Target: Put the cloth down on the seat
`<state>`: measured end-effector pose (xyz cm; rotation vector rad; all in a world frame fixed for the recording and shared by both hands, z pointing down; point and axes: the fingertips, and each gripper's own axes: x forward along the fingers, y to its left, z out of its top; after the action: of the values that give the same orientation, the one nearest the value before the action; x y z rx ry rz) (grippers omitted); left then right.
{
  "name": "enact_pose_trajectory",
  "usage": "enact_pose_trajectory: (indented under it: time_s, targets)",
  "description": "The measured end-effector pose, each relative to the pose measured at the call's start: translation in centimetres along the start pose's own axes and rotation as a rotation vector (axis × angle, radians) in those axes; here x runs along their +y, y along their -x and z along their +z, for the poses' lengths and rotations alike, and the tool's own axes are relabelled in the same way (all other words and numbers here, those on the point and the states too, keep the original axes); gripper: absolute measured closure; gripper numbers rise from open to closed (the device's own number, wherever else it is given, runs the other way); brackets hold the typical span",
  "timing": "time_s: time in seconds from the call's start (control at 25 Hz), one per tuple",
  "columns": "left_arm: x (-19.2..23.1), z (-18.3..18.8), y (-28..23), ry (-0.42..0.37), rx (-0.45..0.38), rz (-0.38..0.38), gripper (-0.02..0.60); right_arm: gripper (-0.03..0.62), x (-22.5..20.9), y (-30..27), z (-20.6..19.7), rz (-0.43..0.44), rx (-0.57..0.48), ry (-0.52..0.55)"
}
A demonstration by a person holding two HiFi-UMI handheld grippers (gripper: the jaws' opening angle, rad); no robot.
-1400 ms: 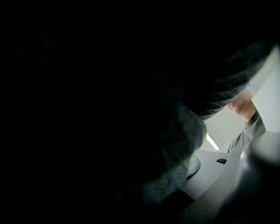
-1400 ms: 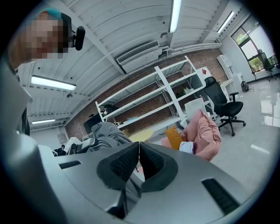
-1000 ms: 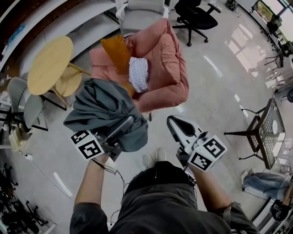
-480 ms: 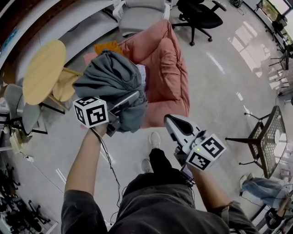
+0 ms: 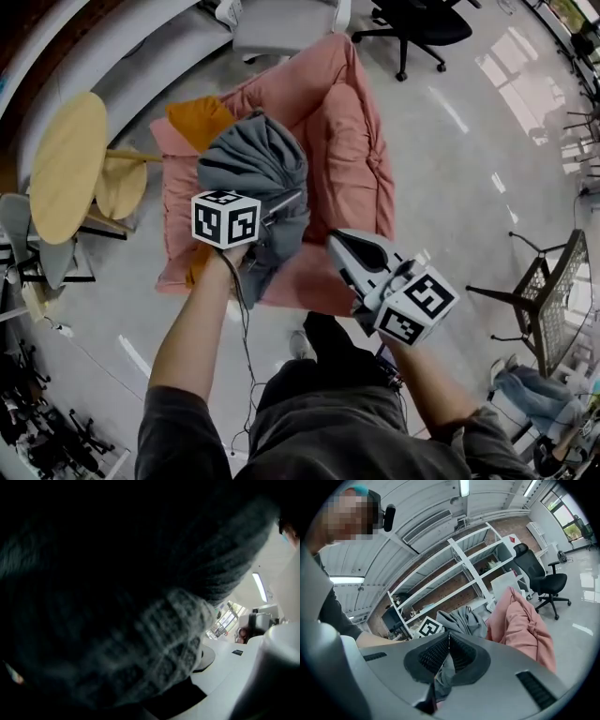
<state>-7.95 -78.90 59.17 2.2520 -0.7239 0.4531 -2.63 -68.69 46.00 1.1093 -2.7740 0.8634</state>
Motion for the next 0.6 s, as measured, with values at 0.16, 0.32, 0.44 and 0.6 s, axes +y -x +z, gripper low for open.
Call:
enact_pose_trajectory:
  time_s: [0.16, 0.32, 0.44, 0.6]
  targets:
    - [3.7, -1.8, -3.1, 0.005, 0.082, 0.054, 0.276, 0.580, -2.5, -3.2, 0.3, 0.010, 0.016, -0.004]
    - [6.9, -2.9, -5.7, -0.002, 0.143, 0.116, 0.272, 0.580, -4.9, -5.8, 0.0, 0.011, 0.036, -0.014]
    - [8.9, -4.3, -7.4, -0.011, 0.188, 0.173, 0.264, 0.580, -6.3, -7.0, -0.9, 0.008, 0.057, -0.030]
    - [10.4, -7.2, -9.7, -0.013, 0.286, 0.225, 0.223, 0.580, -7.6, -8.1, -2.0, 0.003, 0.084, -0.056]
